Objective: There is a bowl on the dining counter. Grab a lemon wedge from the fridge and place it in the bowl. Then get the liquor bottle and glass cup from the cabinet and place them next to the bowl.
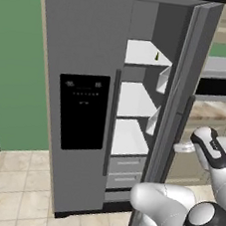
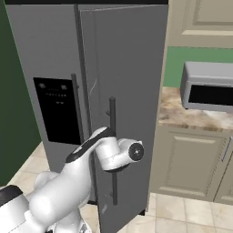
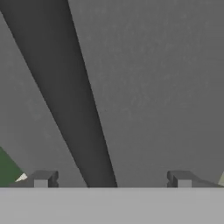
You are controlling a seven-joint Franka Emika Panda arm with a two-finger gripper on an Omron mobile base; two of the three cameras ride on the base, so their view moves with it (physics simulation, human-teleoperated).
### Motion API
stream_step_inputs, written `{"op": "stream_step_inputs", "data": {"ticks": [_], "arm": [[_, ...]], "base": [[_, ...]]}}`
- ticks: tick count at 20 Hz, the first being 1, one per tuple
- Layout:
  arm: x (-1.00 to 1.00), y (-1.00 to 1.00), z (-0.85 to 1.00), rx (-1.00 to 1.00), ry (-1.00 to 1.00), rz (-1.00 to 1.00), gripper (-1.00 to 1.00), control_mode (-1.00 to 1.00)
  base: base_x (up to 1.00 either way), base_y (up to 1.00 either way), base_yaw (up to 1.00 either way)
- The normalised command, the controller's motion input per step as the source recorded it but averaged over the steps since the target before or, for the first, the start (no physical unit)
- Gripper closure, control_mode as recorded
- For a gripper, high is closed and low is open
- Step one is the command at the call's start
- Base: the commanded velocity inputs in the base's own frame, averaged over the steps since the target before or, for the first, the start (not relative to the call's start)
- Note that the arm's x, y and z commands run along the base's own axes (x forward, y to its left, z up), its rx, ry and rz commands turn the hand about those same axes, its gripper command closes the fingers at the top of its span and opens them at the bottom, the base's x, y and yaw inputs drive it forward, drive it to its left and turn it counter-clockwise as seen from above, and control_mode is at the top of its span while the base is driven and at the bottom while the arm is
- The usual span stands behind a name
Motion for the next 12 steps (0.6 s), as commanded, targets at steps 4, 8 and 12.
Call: {"op": "stream_step_inputs", "data": {"ticks": [4, 8, 12], "arm": [[-0.19, -0.35, 0.00, 0.00, 0.01, 0.01, -1.00, -1.00], [-0.64, -0.14, 0.00, 0.00, -0.01, 0.00, -1.00, -1.00], [-0.96, 0.02, 0.06, -0.02, -0.04, -0.02, -1.00, -1.00]], "base": [[0.00, 0.00, 0.00], [0.00, 0.00, 0.00], [0.00, 0.00, 0.00]]}}
